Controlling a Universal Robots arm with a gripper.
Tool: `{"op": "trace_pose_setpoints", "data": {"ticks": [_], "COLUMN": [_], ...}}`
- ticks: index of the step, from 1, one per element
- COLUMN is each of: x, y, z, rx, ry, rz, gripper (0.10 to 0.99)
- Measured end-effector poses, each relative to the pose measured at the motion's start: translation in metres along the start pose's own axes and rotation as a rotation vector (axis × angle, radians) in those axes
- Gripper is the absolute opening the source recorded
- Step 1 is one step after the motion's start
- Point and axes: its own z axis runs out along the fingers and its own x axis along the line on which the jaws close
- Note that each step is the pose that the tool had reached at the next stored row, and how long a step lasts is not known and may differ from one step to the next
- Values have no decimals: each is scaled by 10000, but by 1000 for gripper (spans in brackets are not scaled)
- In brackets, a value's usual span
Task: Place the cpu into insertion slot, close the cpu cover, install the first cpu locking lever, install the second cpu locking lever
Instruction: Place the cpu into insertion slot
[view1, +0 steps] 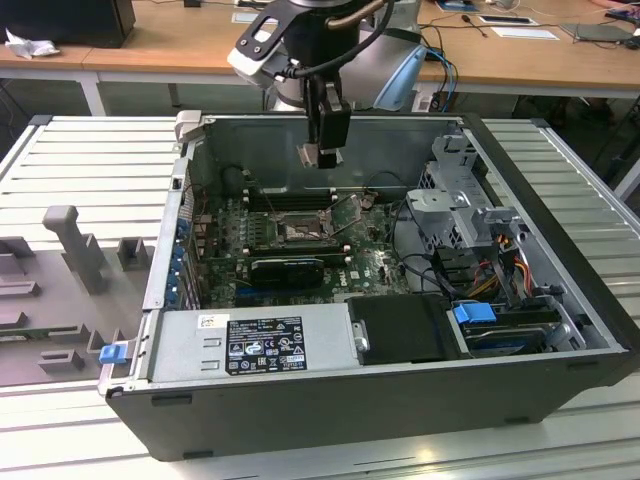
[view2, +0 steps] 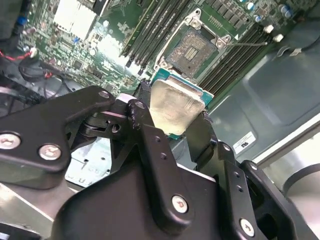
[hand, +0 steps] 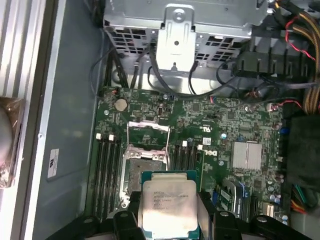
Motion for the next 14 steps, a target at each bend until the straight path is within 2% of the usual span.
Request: {"op": "trace_pose_setpoints", "data": {"ticks": [2, 10, 14], "x": [0, -1, -1], "y": [-1, -5, -6], "z": [9, 52, 66], "rx": [-8, -9, -19], "ry": [-40, -50, -91], "rz": [449, 557, 1034], "gripper": [525, 525, 525]}}
